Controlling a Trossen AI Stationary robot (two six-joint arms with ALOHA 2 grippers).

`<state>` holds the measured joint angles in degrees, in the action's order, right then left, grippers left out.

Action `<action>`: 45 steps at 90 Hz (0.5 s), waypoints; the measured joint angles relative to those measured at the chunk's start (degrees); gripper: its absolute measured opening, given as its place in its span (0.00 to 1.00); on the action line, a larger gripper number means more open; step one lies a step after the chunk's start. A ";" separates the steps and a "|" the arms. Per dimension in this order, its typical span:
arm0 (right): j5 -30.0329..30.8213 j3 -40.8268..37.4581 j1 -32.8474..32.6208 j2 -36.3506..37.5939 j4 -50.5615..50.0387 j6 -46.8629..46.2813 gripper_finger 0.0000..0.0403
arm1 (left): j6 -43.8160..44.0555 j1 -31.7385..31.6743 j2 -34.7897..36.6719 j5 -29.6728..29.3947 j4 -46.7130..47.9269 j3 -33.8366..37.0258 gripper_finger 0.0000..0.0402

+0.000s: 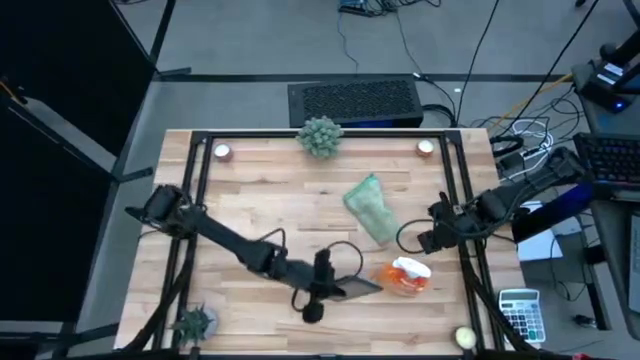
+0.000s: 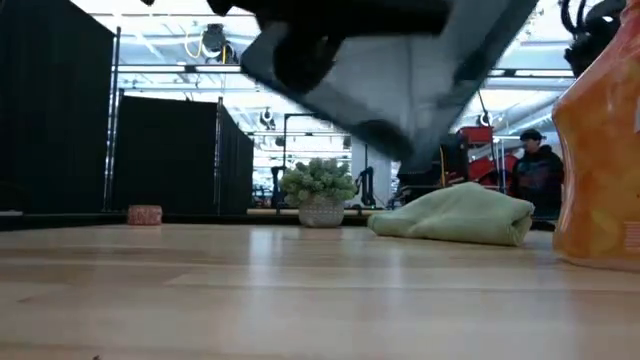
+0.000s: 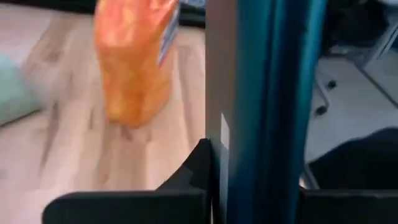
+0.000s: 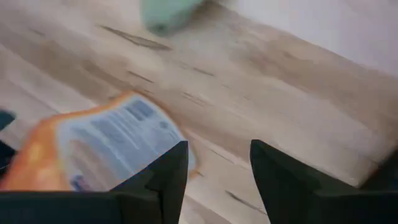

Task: Apply microfiber cloth
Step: Spray the front of the cellphone with a spray bottle

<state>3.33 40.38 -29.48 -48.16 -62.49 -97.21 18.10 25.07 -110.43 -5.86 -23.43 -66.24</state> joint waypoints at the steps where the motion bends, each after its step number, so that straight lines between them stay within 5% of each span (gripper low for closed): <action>1: 0.01 0.00 -0.25 -0.14 0.00 -0.36 0.39 | 0.21 0.14 -0.53 0.00 -0.71 -0.16 0.01; 23: 0.11 0.02 -6.04 -5.98 4.19 -5.62 0.39 | 0.10 0.11 -12.15 1.24 -2.76 -9.25 0.01; 45: 1.56 0.01 -10.55 -12.12 13.67 -7.17 0.39 | -0.44 -2.78 -14.05 -0.95 -1.85 -11.32 0.01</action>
<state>4.89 40.39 -40.03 -60.29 -48.83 -104.37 17.67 22.29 -124.49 -6.81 -25.28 -77.56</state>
